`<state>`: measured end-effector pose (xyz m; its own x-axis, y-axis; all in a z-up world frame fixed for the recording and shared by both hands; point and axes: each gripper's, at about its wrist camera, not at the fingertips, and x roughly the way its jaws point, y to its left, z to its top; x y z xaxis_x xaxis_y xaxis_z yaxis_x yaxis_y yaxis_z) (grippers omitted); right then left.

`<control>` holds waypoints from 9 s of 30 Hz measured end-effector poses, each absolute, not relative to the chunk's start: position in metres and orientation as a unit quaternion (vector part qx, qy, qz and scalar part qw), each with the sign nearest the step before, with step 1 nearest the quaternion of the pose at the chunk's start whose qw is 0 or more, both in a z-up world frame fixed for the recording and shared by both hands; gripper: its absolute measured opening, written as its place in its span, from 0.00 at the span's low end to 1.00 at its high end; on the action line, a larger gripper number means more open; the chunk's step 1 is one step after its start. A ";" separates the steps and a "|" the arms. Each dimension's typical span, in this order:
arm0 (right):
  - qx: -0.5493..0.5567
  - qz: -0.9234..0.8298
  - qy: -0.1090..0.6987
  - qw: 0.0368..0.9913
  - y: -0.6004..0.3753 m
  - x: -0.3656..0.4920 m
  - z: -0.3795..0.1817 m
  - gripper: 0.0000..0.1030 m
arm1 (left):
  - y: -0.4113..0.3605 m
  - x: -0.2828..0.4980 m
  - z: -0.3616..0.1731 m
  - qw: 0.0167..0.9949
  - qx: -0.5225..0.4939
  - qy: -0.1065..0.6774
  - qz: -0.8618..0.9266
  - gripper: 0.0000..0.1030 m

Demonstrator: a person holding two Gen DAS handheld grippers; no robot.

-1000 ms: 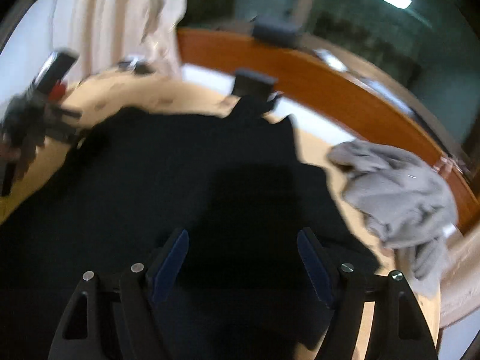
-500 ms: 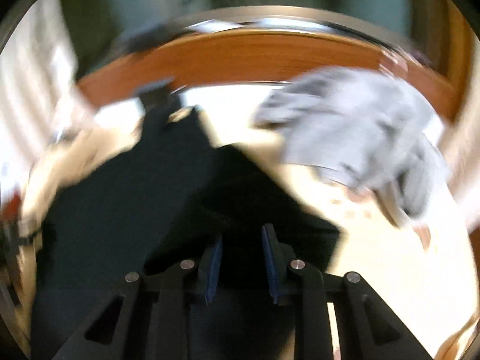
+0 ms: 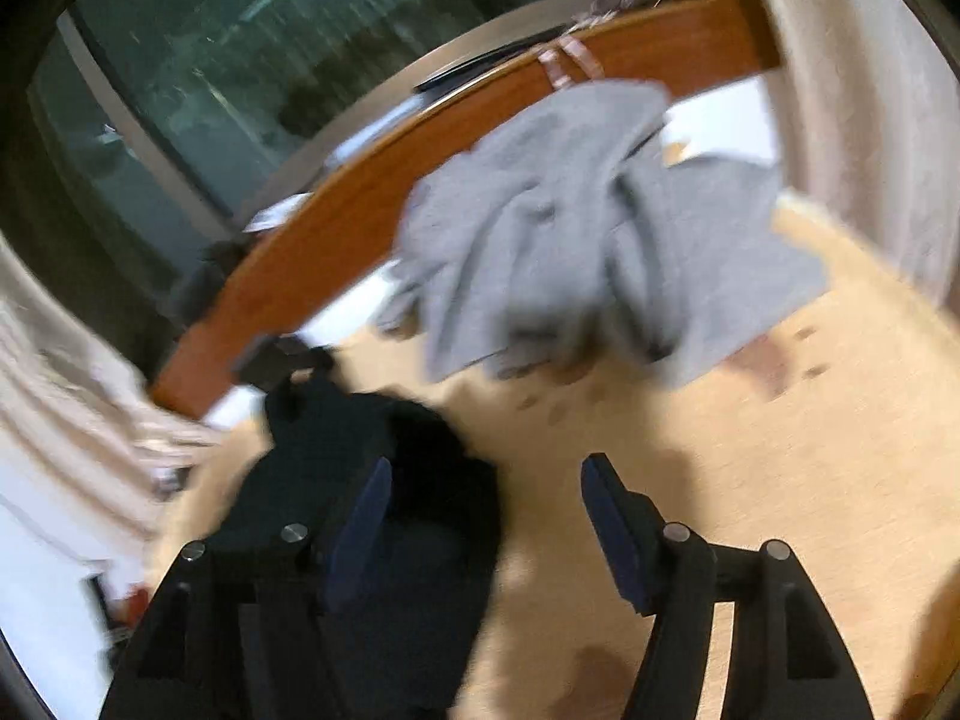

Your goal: Fold clothes

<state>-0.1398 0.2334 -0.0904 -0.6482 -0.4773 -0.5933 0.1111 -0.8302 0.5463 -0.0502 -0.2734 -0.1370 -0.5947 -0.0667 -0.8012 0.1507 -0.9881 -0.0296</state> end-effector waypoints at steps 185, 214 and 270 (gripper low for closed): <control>0.478 -0.840 -0.034 0.255 0.017 -0.327 -0.060 0.99 | -0.190 -0.100 -0.147 0.016 0.438 0.035 -0.898 1.00; 0.407 -0.828 0.089 0.376 -0.028 -0.339 -0.064 0.06 | -0.187 -0.101 -0.145 0.018 0.438 0.034 -0.898 1.00; 0.534 -0.632 -0.181 0.531 -0.017 -0.240 -0.085 0.80 | -0.190 -0.101 -0.149 0.016 0.434 0.044 -0.900 1.00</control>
<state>-0.2400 -0.0168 -0.0853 0.1354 -0.8651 -0.4830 0.4787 -0.3697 0.7963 -0.1007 -0.1897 -0.1490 -0.6221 0.0086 -0.7829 0.0671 -0.9957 -0.0642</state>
